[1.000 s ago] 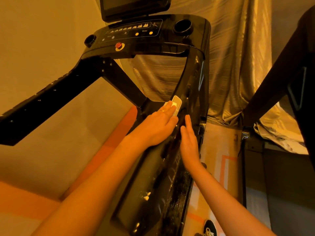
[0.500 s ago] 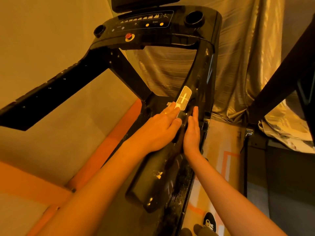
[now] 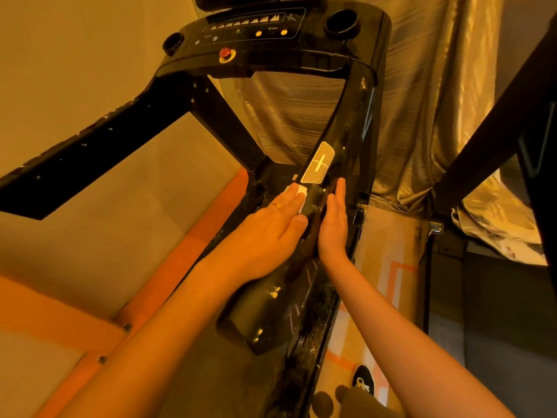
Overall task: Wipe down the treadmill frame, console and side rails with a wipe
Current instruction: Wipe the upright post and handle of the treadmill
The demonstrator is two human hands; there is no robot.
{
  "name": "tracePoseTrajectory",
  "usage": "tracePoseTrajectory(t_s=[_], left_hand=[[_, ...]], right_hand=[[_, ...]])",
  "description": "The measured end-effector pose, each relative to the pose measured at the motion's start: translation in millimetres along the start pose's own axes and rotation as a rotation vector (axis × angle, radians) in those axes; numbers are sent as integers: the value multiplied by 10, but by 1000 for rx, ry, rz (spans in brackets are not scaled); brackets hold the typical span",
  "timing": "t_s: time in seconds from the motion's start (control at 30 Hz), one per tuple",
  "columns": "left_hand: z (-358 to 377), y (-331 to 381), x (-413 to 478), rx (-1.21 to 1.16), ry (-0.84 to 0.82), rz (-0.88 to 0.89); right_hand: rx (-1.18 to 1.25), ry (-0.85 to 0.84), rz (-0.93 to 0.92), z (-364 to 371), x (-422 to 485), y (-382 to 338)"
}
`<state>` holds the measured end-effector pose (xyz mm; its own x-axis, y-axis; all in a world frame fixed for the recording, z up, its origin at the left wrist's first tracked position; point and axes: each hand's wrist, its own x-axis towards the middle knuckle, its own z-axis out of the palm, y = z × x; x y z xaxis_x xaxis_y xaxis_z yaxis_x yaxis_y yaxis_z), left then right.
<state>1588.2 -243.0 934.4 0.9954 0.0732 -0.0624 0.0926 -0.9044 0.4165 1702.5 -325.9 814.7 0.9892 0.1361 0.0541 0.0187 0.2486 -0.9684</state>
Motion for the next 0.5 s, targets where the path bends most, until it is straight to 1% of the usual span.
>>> tracePoseTrajectory(t_s=[0.13,0.23,0.5], left_hand=[[13,-65,-514,-44,23,39],[37,-109,-864,-8,-15,55],[58,-75,-600,26,6,49]], right_hand=[[14,4,7,-12,3,-12],[18,0,19,5,6,-4],[34,15,1,8,10,-1]])
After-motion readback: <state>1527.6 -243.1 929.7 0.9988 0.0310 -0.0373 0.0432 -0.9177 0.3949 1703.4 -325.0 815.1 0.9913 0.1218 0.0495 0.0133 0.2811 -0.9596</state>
